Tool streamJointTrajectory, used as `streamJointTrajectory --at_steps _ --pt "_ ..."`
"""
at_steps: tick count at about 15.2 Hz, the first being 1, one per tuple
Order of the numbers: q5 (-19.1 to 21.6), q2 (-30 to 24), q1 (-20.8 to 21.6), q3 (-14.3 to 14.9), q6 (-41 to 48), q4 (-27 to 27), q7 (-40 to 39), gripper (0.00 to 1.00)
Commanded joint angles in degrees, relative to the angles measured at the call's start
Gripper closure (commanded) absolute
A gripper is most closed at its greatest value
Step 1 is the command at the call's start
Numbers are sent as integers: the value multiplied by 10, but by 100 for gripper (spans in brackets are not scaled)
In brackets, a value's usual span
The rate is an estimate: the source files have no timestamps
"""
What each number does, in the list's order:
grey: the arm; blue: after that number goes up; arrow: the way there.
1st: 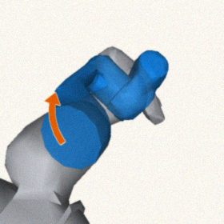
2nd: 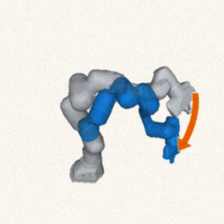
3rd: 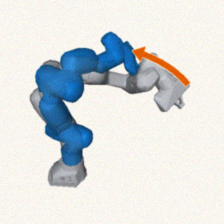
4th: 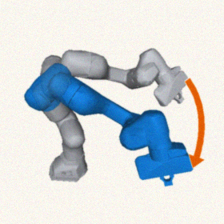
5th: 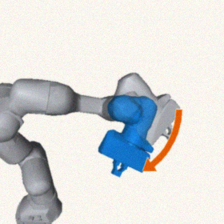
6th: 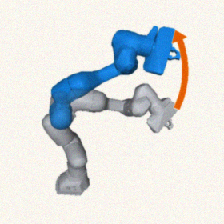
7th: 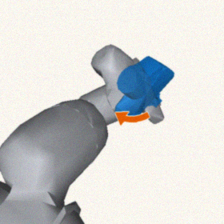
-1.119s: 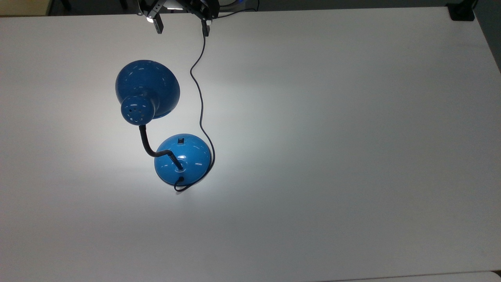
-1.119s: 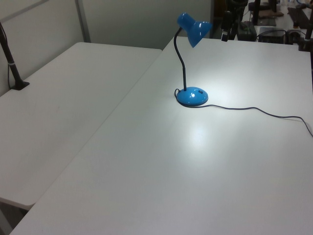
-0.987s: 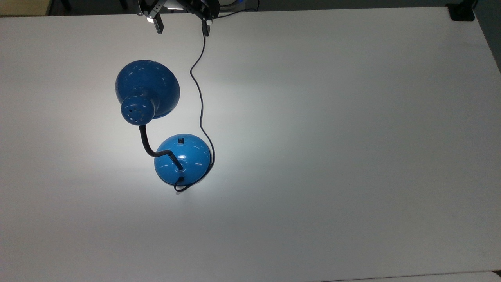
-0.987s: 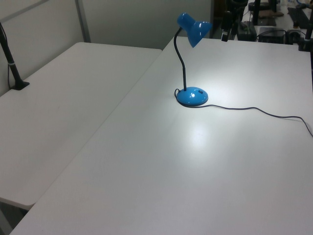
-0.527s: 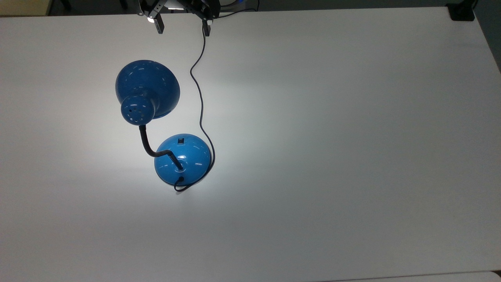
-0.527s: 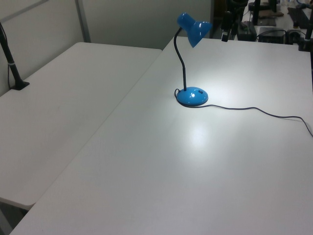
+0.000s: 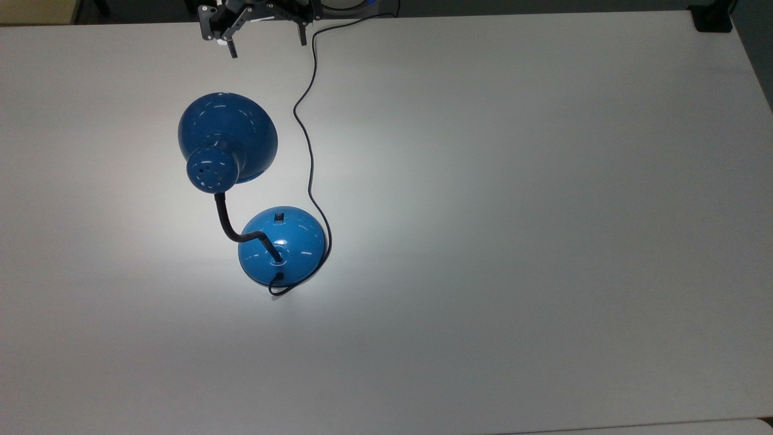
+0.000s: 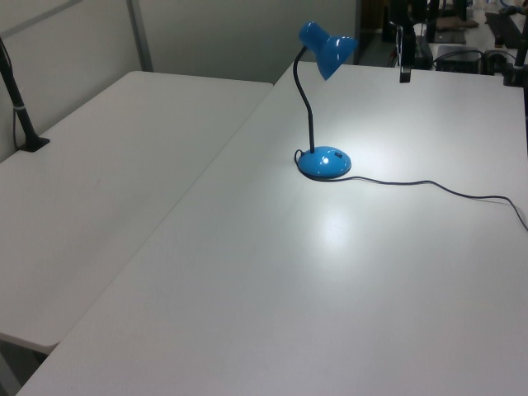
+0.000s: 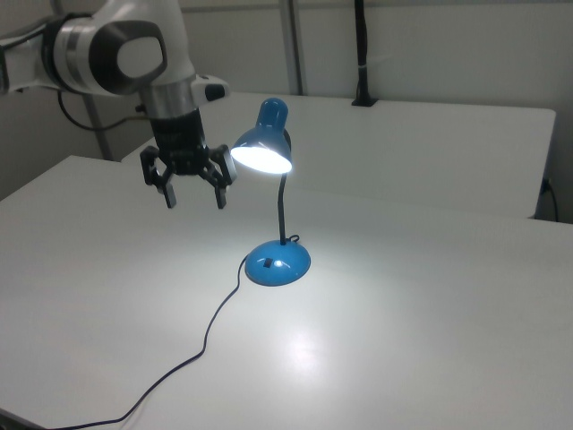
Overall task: Turn off the lamp
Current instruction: 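Move the gripper down toward the switch on the blue lamp base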
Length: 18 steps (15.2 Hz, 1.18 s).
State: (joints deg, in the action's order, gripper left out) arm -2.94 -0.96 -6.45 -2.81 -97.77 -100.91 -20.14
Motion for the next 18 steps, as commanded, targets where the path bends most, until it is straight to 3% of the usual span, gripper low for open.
streamJointTrajectory --at_steps 1,3,4,5,6,11,18 --pt "-15 -2 0 3 -99 -74 -20 24" --pt "-11 0 -1 3 -161 -113 -19 45" --pt "-8 6 -1 3 -187 -125 -18 65" --pt "-6 21 -1 4 -216 -130 -14 92" --pt "-1 44 -1 8 -245 -130 6 100" --pt "3 118 -1 8 -420 -143 74 100" --pt "3 152 2 8 -487 -143 80 100"
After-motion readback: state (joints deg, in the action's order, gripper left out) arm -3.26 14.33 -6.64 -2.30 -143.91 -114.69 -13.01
